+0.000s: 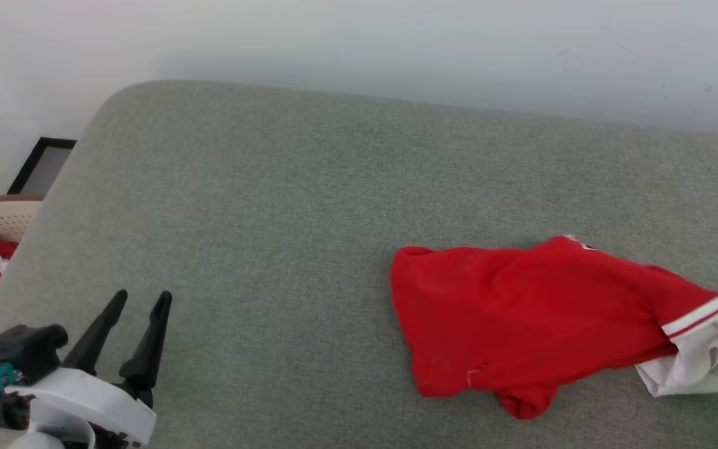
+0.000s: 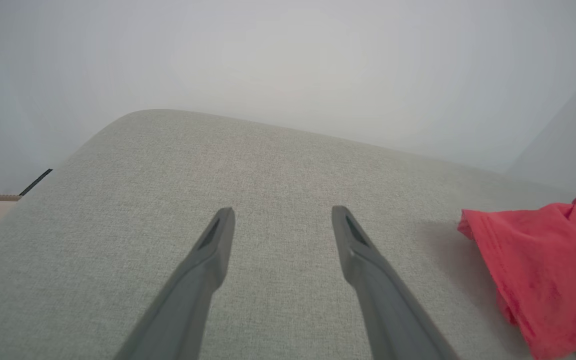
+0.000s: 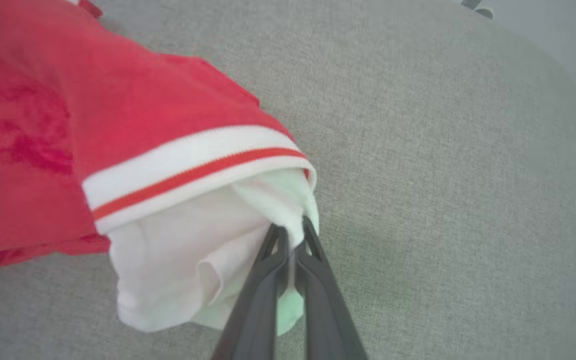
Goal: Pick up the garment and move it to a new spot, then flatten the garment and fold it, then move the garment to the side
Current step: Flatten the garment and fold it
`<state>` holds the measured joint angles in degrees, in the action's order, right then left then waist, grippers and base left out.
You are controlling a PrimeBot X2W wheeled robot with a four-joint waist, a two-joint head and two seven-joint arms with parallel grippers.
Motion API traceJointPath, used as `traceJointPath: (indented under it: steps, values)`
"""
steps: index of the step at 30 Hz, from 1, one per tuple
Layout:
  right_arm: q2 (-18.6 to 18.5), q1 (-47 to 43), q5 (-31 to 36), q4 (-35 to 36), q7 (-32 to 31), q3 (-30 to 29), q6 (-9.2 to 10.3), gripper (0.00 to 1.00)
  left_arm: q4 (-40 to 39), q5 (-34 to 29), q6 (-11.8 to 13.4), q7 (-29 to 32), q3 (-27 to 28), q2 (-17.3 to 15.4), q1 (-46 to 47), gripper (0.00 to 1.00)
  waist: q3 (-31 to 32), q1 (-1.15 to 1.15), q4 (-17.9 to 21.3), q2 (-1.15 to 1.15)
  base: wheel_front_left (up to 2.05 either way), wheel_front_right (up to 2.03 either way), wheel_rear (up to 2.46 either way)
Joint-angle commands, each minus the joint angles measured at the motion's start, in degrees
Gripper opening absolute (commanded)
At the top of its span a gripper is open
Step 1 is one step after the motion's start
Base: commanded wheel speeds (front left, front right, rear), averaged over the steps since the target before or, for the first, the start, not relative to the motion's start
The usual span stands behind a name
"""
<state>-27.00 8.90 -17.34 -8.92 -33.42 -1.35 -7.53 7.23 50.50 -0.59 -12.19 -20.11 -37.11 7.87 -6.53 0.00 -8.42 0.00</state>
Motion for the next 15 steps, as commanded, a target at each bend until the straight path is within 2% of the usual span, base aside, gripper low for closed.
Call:
traceJointPath:
  steps: [1, 11, 12, 14, 15]
  values:
    - [0.08, 0.41, -0.56, -1.54, -0.11, -0.07, 0.08, 0.00, 0.37, 0.28, -0.45, -0.06, -0.20, 0.06, 0.46, 1.00, -0.07, 0.00, -0.15, 0.00, 0.00, 0.00, 0.00]
    - [2.79, 3.01, -4.37, -12.01, 1.87, 1.75, 0.08, 0.00, 1.46, 0.45, -0.97, 0.18, -0.57, 0.15, 1.28, 1.00, -0.35, 0.00, -0.37, 0.00, 0.00, 0.00, 0.00]
    - [3.01, 3.50, -4.80, -13.02, 2.11, 1.96, 0.08, 0.18, 1.54, 0.41, -0.99, 0.30, -0.66, 0.13, 1.35, 1.00, -0.38, 0.00, -0.33, 0.00, 0.00, 0.00, 0.00]
    - [3.00, 4.50, -5.05, -14.47, 2.55, 2.75, 0.08, 0.65, 1.71, 0.24, -1.04, 0.75, -0.98, -0.05, 1.56, 1.00, -0.30, 0.00, -0.24, 0.00, 0.00, 0.00, 0.00]
    - [3.14, 4.97, -5.45, -15.01, 2.61, 2.93, 0.08, 1.00, 1.75, 0.21, -0.88, 1.02, -1.00, -0.18, 1.80, 1.00, -0.20, 0.00, -0.09, 0.00, 0.00, 0.00, 0.00]
